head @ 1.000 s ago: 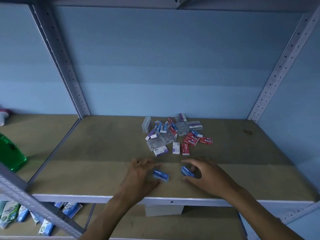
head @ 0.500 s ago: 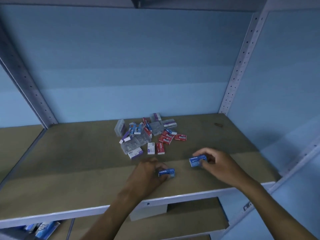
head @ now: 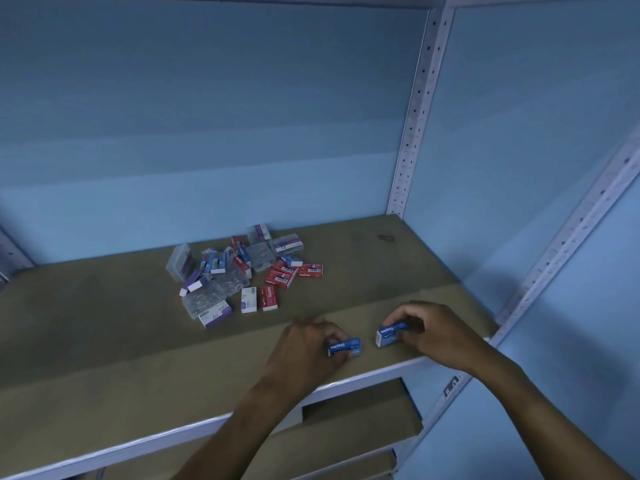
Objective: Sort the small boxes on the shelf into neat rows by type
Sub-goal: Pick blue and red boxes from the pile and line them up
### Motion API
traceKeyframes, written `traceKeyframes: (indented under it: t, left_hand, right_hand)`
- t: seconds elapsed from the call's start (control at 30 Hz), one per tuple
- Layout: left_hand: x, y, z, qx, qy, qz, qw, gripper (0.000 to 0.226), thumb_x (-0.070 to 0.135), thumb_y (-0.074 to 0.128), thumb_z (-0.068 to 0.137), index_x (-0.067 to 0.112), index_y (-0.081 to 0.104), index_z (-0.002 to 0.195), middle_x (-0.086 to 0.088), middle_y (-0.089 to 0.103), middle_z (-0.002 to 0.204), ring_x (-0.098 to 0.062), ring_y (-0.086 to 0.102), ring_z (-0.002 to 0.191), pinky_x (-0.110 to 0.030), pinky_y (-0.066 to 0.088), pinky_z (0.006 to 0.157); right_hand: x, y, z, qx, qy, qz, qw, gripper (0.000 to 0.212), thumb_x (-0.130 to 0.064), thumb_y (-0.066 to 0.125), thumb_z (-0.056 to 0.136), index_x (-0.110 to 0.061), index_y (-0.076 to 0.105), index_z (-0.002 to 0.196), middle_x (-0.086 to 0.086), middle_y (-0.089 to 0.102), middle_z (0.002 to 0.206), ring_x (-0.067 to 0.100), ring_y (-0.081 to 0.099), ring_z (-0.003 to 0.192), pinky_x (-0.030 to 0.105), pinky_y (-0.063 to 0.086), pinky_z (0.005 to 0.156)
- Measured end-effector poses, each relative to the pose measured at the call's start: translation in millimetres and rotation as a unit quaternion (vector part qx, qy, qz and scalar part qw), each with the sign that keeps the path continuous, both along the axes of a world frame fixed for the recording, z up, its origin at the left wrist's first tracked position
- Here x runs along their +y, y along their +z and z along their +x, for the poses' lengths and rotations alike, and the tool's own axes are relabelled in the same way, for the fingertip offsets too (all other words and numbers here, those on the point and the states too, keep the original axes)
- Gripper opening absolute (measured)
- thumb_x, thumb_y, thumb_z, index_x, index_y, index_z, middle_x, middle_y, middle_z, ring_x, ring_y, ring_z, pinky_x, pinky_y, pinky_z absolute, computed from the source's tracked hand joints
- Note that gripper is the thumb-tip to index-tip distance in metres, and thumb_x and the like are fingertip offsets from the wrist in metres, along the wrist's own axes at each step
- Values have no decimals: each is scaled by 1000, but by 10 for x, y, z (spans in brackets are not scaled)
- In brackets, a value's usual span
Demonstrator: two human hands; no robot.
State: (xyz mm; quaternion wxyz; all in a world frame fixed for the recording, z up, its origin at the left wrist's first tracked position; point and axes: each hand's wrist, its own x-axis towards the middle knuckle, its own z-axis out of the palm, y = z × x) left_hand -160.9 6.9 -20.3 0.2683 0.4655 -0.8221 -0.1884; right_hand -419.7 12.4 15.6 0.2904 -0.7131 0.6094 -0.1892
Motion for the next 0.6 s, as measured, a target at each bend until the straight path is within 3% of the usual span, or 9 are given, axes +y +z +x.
traceKeyframes:
  t: [0.13,0.4,0.5,0.6]
  left_hand:
    - [-45,-71,-168,6,-2,-5,1000,25,53,67,76,33,74,90,17,68,84,0,59,74,-22,51,72]
    - [-30,-114,-348,11,-10,-8,1000,23,51,67,76,33,73,88,16,69,81,-1,57,74,-27,50,76]
    - [14,-47,-288,22,-11,1,1000,28,48,75,73,30,73,93,15,67,86,-3,58,78,-24,49,76]
    - [58,43,-105,32,29,15,999,38,58,70,75,28,69,99,16,62,92,-3,56,86,-14,45,76]
  right_hand:
    - [-3,-32,-117,10,-1,6,1000,27,-8,73,90,-34,76,98,-20,73,100,-2,65,95,10,51,83]
    - [27,-56,-150,5,4,3,1000,30,-9,75,89,-38,73,93,-21,73,97,-8,63,93,8,51,81]
    - [36,-17,-166,-3,3,7,1000,29,-12,74,90,-41,73,96,-23,72,99,-9,63,96,14,55,84]
    - [30,102,-204,-13,-2,-7,1000,27,-17,67,95,-42,73,104,-28,70,104,-14,60,100,7,51,78]
